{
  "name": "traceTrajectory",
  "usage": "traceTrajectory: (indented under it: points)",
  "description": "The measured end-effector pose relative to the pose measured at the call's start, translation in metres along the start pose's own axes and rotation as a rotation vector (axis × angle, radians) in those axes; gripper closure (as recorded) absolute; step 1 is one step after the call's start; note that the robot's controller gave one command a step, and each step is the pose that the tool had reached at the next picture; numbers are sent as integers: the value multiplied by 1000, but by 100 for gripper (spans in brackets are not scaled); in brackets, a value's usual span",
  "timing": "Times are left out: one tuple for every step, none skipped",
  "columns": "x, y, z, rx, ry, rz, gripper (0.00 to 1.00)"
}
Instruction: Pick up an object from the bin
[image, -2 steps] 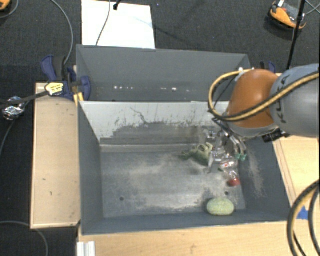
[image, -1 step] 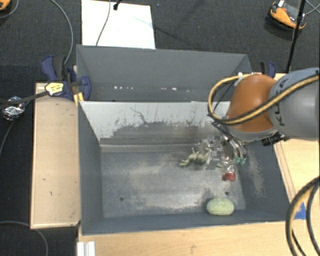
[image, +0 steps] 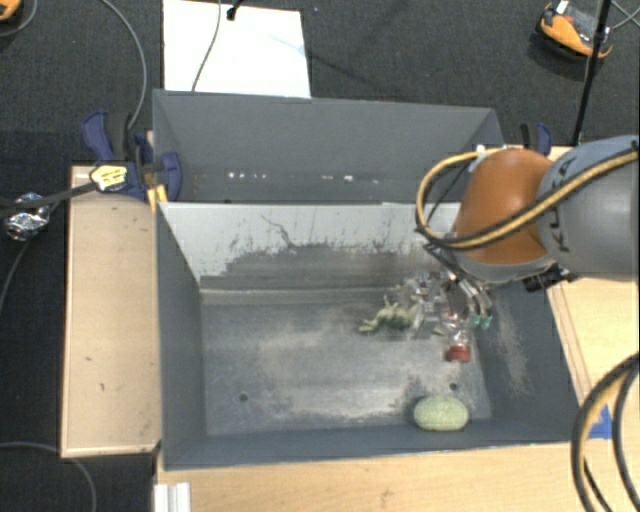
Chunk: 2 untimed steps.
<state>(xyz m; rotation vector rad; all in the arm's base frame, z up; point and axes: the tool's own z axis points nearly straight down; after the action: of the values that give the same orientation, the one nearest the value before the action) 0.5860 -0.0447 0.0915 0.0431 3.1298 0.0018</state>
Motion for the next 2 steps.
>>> traceTrajectory:
  points:
    - [-3,0,4,1,-4,-48,100]
    - [6,-13,-171,0,-11,99,100]
